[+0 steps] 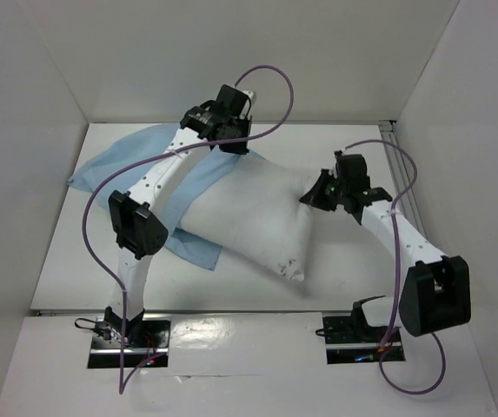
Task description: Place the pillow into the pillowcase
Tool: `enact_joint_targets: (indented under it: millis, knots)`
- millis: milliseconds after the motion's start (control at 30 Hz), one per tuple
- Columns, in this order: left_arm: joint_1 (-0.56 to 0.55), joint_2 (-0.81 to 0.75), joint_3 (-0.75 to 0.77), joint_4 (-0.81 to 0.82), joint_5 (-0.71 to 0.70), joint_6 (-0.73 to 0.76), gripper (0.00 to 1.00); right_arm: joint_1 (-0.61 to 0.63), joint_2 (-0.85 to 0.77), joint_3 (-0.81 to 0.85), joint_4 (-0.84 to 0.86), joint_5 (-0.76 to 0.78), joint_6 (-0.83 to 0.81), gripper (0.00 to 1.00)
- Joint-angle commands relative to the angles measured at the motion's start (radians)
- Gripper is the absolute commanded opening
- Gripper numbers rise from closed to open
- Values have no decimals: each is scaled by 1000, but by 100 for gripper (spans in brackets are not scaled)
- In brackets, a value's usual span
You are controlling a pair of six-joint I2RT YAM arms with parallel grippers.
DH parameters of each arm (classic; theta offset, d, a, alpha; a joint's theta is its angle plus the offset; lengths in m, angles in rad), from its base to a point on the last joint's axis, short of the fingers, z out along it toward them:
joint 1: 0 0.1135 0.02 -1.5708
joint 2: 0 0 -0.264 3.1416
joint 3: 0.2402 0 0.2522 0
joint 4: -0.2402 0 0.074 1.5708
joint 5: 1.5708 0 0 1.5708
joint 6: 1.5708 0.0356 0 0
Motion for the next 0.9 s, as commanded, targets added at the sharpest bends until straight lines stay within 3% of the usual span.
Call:
enact_joint_targets:
  millis: [0,100,167,433,500,667,700,733,767,800,833,867]
  knots:
    - [-23,-97,92,170,419,-101,0,-5,34,329,-14,17,-87,0]
    - [-36,-124,143,274,593,-176,0,-5,7,514,-31,52,-108,0]
    - [-45,-165,76,359,687,-242,0,-5,-21,524,-31,76,-93,0]
    - [-105,-86,51,514,853,-374,0,59,-20,5,134,127,59,0]
    - [-105,-100,5,583,871,-396,0,60,-20,-39,147,139,68,0]
    - [-105,-100,-21,531,851,-373,2,49,-31,-11,96,173,39,0]
    - [-105,-85,-11,519,872,-362,27,35,-31,7,79,173,24,0]
    - [-91,-75,-10,519,953,-353,38,23,-31,28,63,173,-11,4]
    - [-65,-75,-10,519,990,-353,47,23,-17,85,9,163,-33,18]
    - [-48,-75,-10,508,1011,-344,57,14,-17,117,-22,163,-54,55]
    - [-30,-95,-10,482,1012,-327,77,14,-5,148,-54,172,-74,71]
    - [-11,-113,2,444,972,-266,92,14,-4,177,-85,182,-109,82]
